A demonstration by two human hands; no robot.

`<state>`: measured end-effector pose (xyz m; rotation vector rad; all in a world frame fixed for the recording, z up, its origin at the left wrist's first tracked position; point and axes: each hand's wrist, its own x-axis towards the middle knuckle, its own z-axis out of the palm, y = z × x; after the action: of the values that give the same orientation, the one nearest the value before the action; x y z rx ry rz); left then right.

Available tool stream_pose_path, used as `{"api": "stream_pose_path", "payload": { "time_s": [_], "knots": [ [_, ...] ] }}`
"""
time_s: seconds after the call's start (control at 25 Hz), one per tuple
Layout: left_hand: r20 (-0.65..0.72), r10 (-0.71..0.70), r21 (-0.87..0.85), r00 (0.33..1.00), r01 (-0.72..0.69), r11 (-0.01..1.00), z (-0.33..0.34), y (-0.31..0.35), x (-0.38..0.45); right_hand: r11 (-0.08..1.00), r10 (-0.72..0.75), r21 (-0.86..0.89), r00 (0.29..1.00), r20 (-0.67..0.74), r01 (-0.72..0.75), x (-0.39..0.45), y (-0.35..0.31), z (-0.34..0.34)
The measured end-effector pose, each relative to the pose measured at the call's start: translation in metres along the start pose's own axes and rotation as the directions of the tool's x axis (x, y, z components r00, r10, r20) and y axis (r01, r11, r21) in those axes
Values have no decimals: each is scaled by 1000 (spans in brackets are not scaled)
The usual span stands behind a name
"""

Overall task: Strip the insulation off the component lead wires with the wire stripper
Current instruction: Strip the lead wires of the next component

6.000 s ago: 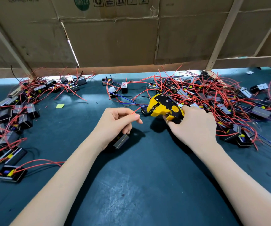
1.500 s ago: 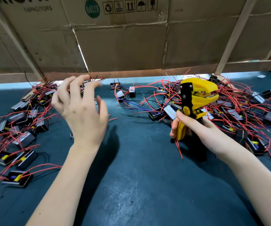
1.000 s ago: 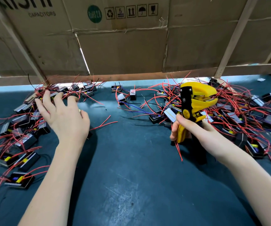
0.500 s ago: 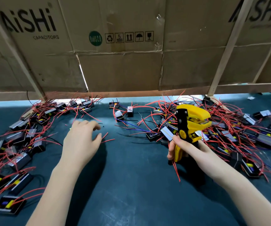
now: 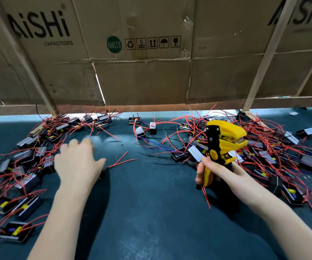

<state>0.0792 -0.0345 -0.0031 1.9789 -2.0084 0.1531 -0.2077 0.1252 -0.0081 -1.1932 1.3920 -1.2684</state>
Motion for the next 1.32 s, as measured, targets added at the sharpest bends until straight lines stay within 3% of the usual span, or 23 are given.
{"api": "stream_pose_path", "payload": {
  "time_s": [0.08, 0.16, 0.28, 0.36, 0.44, 0.52, 0.6, 0.64, 0.72, 0.8, 0.84, 1.12, 1.32],
  "knots": [
    [160, -105, -37, 981, 113, 993, -6, -7, 1, 1000, -11, 1, 1000, -3, 11, 1, 1, 0],
    [279, -95, -85, 956, 124, 989, -5, -7, 2, 1000, -19, -6, 1000, 0, 19, 1, 1, -2],
    [314, 156, -266, 937, -71, 961, -3, 2, -2, 1000, -17, 4, 1000, -12, 17, 3, 3, 1],
    [360, 442, -575, 822, -177, 798, -5, 15, -10, 1000, -16, 10, 999, -30, 16, 5, 5, 1],
    [347, 691, -778, 634, -218, 590, -9, 34, -24, 1000, -25, 0, 999, -25, 25, 5, 6, 0],
    [281, 824, -844, 492, -282, 456, -8, 48, -36, 998, -58, -37, 998, -30, 57, 5, 8, 1],
    [234, 872, -875, 430, -299, 381, -8, 54, -40, 994, -101, -45, 988, -115, 96, 6, 12, 4],
    [209, 872, -888, 443, -288, 359, -8, 54, -38, 990, -129, -77, 974, -187, 116, 7, 14, 5],
    [147, 821, -885, 552, -297, 359, -6, 51, -33, 956, -221, -258, 918, -329, 138, 9, 16, 4],
    [110, 751, -875, 651, -295, 385, -4, 50, -31, 890, -303, -439, 878, -371, 122, 10, 13, 2],
    [115, 737, -872, 666, -287, 395, -3, 52, -33, 867, -326, -483, 874, -360, 124, 9, 11, 2],
    [147, 779, -820, 609, -365, 440, 9, 73, -50, 834, -384, -531, 848, -365, 149, 7, 13, 3],
    [208, 757, -931, 620, -111, 347, 9, 71, -49, 706, -381, -707, 815, -436, -48, 14, 18, -8]
  ]
}}
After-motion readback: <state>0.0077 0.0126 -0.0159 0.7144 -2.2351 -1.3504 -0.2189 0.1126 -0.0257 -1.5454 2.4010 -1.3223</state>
